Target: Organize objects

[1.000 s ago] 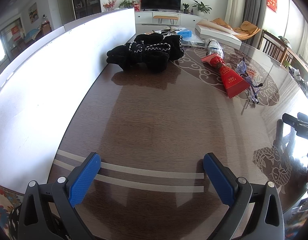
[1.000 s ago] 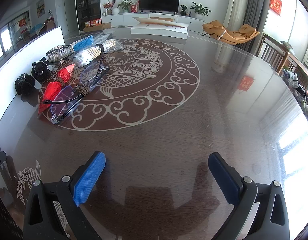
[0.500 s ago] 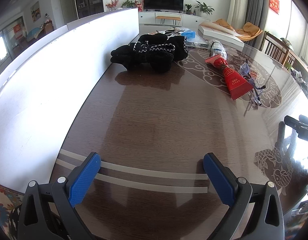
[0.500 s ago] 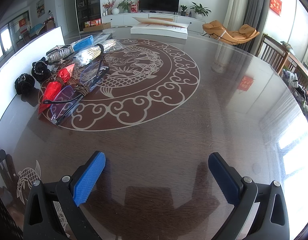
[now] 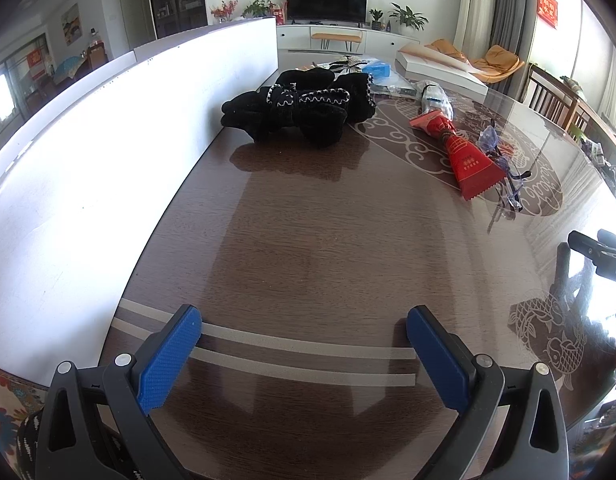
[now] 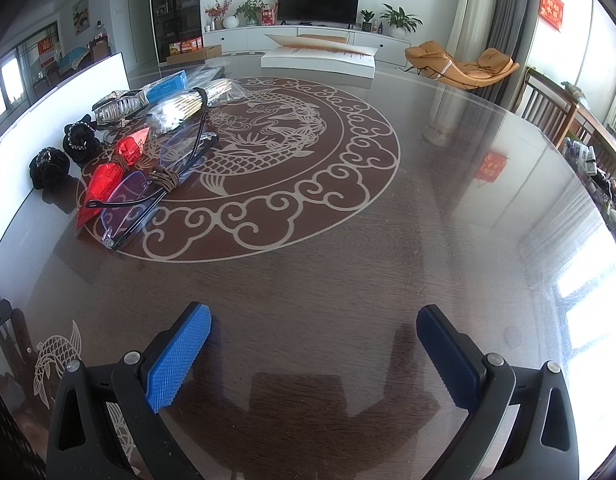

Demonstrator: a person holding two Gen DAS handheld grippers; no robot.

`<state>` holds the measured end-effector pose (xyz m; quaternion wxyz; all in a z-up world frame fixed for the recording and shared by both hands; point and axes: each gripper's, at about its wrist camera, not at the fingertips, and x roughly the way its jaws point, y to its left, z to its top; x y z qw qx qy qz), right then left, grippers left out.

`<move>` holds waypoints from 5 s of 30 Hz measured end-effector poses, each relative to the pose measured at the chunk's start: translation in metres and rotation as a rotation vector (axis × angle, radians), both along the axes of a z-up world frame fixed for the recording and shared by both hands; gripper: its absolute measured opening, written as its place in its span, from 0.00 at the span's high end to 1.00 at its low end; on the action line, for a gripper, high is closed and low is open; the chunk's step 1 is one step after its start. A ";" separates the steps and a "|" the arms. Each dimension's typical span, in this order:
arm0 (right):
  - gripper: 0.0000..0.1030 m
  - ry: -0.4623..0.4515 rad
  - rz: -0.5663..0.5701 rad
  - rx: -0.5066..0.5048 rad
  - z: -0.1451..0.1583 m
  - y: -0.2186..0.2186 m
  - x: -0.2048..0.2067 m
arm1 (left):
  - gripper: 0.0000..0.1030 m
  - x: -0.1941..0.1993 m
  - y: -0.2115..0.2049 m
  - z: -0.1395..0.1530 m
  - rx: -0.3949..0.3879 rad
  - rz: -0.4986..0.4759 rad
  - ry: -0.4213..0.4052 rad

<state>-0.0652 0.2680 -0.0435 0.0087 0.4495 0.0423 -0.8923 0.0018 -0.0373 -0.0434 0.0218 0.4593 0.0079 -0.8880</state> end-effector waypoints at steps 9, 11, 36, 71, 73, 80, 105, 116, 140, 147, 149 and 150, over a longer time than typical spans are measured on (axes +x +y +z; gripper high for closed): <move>0.00 0.000 0.000 0.000 0.000 0.000 0.000 | 0.00 -0.003 -0.001 0.000 0.001 -0.008 0.003; 0.00 0.000 0.000 0.000 0.000 0.000 0.000 | 0.00 -0.002 -0.001 0.000 0.001 -0.008 0.004; 0.00 -0.011 -0.002 -0.025 0.000 0.003 -0.001 | 0.00 -0.002 -0.027 -0.003 0.001 0.066 -0.004; 0.70 -0.069 0.437 -0.041 0.009 -0.171 -0.068 | 0.00 0.000 -0.028 -0.004 -0.003 0.089 0.023; 0.70 -0.062 0.421 -0.028 0.008 -0.169 -0.064 | 0.00 0.000 -0.028 -0.004 -0.002 0.091 0.024; 0.70 -0.045 0.200 -0.024 0.009 -0.100 -0.060 | 0.00 0.000 -0.028 -0.004 -0.003 0.094 0.025; 0.19 0.003 0.134 -0.048 0.004 -0.055 -0.046 | 0.00 0.000 -0.027 -0.004 -0.004 0.101 0.026; 0.15 -0.003 0.137 -0.050 0.002 -0.054 -0.047 | 0.00 0.001 -0.027 -0.004 -0.004 0.102 0.027; 0.12 -0.007 0.148 -0.052 0.002 -0.056 -0.048 | 0.00 0.000 -0.024 -0.003 -0.006 0.107 0.040; 0.12 -0.007 0.148 -0.052 0.002 -0.056 -0.048 | 0.00 0.000 -0.024 -0.004 -0.006 0.107 0.040; 0.12 -0.007 0.148 -0.052 0.002 -0.056 -0.048 | 0.00 0.000 -0.024 -0.004 -0.006 0.107 0.040; 0.12 -0.007 0.148 -0.052 0.002 -0.056 -0.048 | 0.00 0.000 -0.024 -0.004 -0.006 0.107 0.040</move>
